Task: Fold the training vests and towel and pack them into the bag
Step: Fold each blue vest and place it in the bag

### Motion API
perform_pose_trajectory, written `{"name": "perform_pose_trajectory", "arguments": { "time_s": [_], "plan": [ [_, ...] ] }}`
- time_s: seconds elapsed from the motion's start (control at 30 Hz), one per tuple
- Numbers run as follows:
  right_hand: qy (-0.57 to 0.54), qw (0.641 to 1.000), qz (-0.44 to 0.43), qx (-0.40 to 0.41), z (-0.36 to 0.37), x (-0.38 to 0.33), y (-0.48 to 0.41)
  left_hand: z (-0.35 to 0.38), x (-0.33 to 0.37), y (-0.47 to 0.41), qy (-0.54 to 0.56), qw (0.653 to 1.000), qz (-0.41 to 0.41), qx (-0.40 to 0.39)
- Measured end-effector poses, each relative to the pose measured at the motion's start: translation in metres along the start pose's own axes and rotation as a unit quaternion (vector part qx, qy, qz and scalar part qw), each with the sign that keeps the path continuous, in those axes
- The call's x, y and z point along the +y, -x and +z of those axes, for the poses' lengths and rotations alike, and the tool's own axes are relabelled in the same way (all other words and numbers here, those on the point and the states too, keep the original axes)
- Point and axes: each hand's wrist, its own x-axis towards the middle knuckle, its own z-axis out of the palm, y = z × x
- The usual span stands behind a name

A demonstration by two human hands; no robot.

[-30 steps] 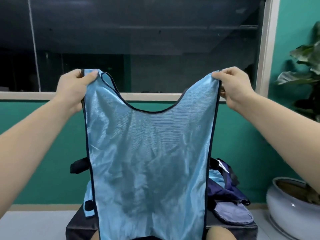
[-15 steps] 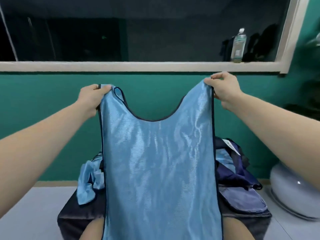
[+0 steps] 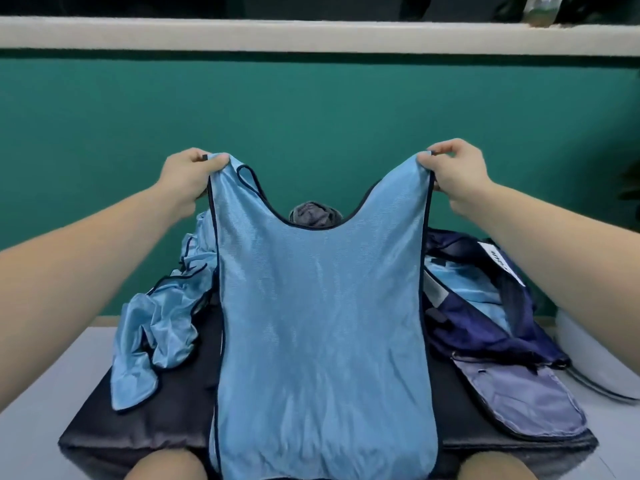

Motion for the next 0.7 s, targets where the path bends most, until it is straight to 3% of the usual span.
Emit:
{"name": "perform_pose_trajectory", "arguments": {
  "time_s": [0.37,0.7],
  "plan": [
    [0.077,0.996,0.044,-0.025,0.058,0.111,-0.06,0.026,-0.107,-0.066,-0.11,0.991,-0.066,-0.026],
    [0.13,0.99,0.047,-0.038,0.11,0.166,-0.12,0.051,-0.162,-0.142,-0.163,0.983,-0.081,0.021]
  ]
}}
